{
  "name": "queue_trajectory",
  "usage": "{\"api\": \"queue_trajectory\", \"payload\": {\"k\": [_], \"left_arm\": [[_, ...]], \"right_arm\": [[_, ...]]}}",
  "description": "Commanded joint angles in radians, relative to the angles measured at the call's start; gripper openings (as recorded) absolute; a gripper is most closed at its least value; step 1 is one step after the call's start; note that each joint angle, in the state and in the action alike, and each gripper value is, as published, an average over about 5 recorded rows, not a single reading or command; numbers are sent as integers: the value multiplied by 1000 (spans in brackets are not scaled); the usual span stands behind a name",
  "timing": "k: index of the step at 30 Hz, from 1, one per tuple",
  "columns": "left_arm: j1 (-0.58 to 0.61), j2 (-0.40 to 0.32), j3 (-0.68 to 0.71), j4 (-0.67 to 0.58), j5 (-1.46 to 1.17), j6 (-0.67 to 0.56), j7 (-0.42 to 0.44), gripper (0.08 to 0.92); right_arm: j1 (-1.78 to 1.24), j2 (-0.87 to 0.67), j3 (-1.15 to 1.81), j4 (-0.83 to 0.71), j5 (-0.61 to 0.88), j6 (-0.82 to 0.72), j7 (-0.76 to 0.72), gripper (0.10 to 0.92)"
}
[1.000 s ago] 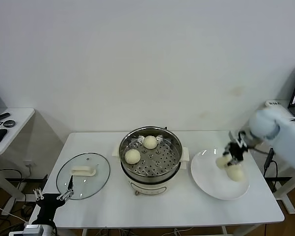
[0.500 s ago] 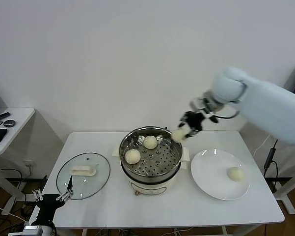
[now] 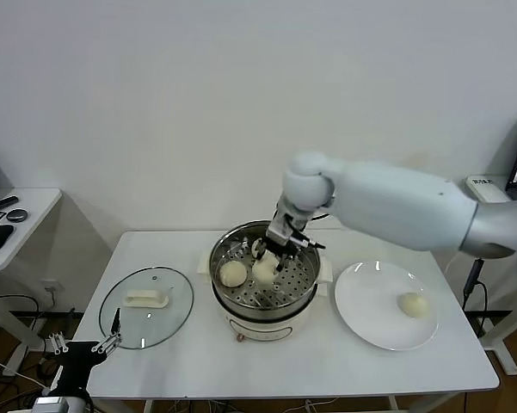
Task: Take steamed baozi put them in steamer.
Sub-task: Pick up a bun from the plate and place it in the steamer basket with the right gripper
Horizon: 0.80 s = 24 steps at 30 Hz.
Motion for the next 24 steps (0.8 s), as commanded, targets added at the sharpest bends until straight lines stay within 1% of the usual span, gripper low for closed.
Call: {"api": "queue_trajectory", "payload": {"k": [1,10,18,21,24], "left_arm": [[0,0,-4,4,0,-1,0,823],[3,-3,-7,5,0,-4,-1,823],[4,-4,-7,11,0,-10,-1,823],[3,-4,-7,11,0,-10,-1,823],[2,-3,-9,11,-2,-9,-2,823]], "right_arm": [[-29,77,-68,-30,-123,211,20,474],[-46,88,-60,-35,-189,258,28,506],[-46,82,-68,-31,-173,264,29,554],[-38,75,-59,-27,-150,252,26,612],[-8,52,-31,-12,-118,232,12,696]]}}
